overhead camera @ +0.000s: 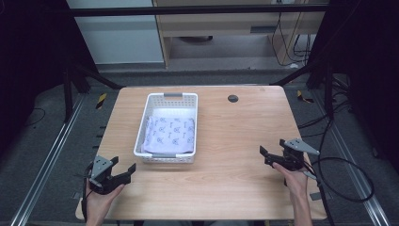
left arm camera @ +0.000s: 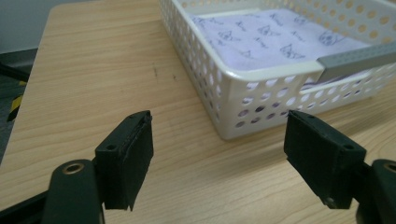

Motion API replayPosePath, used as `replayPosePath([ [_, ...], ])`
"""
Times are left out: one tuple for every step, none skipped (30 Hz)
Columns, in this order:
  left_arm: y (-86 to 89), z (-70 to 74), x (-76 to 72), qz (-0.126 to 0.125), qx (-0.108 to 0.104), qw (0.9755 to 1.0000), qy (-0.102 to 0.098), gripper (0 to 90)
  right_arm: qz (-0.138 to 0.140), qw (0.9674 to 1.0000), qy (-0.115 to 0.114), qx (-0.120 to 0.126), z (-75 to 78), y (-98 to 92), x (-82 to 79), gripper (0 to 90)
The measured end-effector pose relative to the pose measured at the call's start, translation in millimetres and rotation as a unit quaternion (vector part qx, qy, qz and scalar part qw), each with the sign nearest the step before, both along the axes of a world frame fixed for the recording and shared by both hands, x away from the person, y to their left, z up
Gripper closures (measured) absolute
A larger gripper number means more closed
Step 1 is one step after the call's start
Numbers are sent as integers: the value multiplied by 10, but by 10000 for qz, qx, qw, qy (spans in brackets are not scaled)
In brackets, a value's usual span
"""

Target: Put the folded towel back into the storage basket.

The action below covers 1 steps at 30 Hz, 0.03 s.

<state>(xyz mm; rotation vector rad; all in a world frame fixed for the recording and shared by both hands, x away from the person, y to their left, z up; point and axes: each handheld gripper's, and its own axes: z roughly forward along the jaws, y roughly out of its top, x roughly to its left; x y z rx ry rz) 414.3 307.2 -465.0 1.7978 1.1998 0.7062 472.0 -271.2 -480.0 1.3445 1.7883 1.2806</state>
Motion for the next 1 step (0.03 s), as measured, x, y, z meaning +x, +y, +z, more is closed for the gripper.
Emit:
replayPosePath([
  [26,-22,10,3,57,10000,51,228,-11,10000,-1,-25,-6,-14,2,104],
])
